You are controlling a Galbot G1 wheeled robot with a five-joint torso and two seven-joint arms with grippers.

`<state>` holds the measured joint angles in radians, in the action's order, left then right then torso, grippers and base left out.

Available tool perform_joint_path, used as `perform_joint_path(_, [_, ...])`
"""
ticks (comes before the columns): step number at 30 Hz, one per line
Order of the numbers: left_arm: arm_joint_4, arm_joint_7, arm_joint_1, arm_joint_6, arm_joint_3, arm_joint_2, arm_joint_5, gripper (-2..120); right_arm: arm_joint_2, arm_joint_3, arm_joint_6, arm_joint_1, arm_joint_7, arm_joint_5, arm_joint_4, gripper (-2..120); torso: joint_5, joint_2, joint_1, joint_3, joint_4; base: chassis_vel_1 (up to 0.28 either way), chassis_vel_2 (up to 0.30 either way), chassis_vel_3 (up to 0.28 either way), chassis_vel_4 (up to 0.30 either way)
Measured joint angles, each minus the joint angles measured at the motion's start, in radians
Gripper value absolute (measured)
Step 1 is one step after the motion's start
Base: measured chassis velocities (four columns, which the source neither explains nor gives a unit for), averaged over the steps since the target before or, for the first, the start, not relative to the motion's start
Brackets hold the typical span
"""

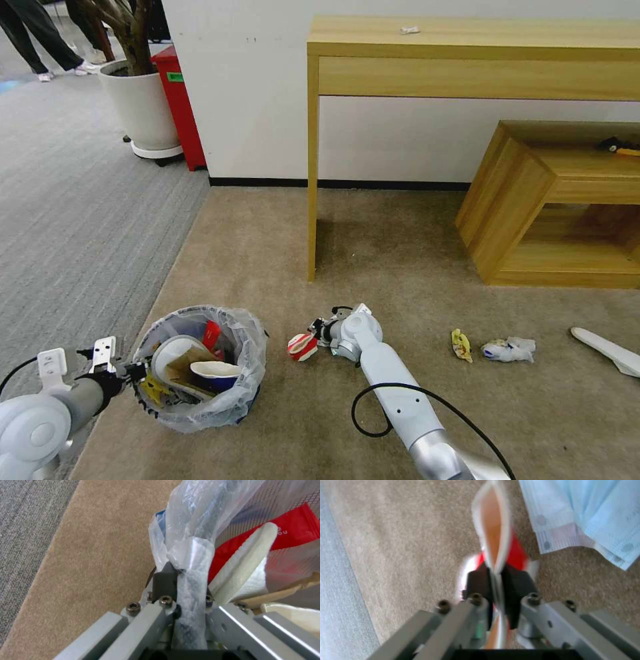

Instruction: Pick up the trash bin and place the garbage on the floor into it.

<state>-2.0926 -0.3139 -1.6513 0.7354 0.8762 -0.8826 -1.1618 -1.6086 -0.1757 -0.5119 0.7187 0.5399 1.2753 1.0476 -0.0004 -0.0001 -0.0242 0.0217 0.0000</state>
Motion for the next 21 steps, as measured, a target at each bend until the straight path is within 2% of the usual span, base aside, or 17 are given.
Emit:
perform_joint_path(1, [0.0, 0.001, -0.001, 0.0, 0.0, -0.003, 0.003, 0, 0.004, 0.005, 0.001, 0.017, -0.021, -0.029, 0.03, 0, 0.0001, 0.0, 0.0, 0.0, 0.0001, 0.0, 0.0, 0.0, 0.0])
perform_joint_path(3, [-0.004, 0.006, 0.0, 0.0, 0.0, -0.011, 0.011, 0, 0.032, 0.014, 0.001, 0.054, -0.062, -0.096, 0.095, 0, 0.0002, 0.0, 0.0, 0.0, 0.0003, 0.0, 0.0, 0.0, 0.0])
perform_joint_path(4, [-0.004, 0.006, 0.0, 0.0, 0.0, -0.011, 0.011, 0, 0.032, 0.014, 0.001, 0.054, -0.062, -0.096, 0.095, 0, 0.0002, 0.0, 0.0, 0.0, 0.0003, 0.0, 0.0, 0.0, 0.0])
perform_joint_path(6, [-0.009, 0.01, 0.002, 0.0, -0.002, -0.016, 0.015, 0, 0.064, 0.022, 0.002, 0.086, -0.085, -0.132, 0.161, 0, 0.0, 0.0, 0.0, 0.0, -0.0003, 0.0, 0.0, 0.0, 0.0])
perform_joint_path(11, [-0.025, 0.011, 0.012, 0.0, -0.018, -0.024, 0.025, 0, 0.138, 0.026, 0.004, 0.146, -0.115, -0.191, 0.314, 0, 0.0003, 0.0, 0.0, 0.0, -0.0002, 0.0, 0.0, 0.0, 0.0])
perform_joint_path(12, [-0.025, 0.011, 0.012, 0.0, -0.018, -0.024, 0.025, 0, 0.138, 0.026, 0.004, 0.146, -0.115, -0.191, 0.314, 0, 0.0003, 0.0, 0.0, 0.0, -0.0002, 0.0, 0.0, 0.0, 0.0])
perform_joint_path(15, [-0.034, 0.003, 0.025, 0.0, -0.039, -0.025, 0.033, 0, 0.192, 0.027, 0.018, 0.172, -0.162, -0.245, 0.411, 0, 0.0002, 0.0, 0.0, 0.0, 0.0, 0.0, 0.0, 0.0, 0.0])
perform_joint_path(20, [-0.04, -0.007, 0.043, 0.0, -0.063, -0.024, 0.036, 0, 0.243, 0.028, 0.026, 0.172, -0.203, -0.266, 0.512, 0, 0.0003, 0.0, 0.0, 0.0, -0.0003, 0.0, 0.0, 0.0, 0.0])
perform_joint_path(21, [-0.042, -0.013, 0.053, 0.0, -0.078, -0.021, 0.036, 0, 0.275, 0.028, 0.024, 0.161, -0.232, -0.267, 0.573, 0, 0.0002, 0.0, 0.0, 0.0, -0.0002, 0.0, 0.0, 0.0, 0.0])
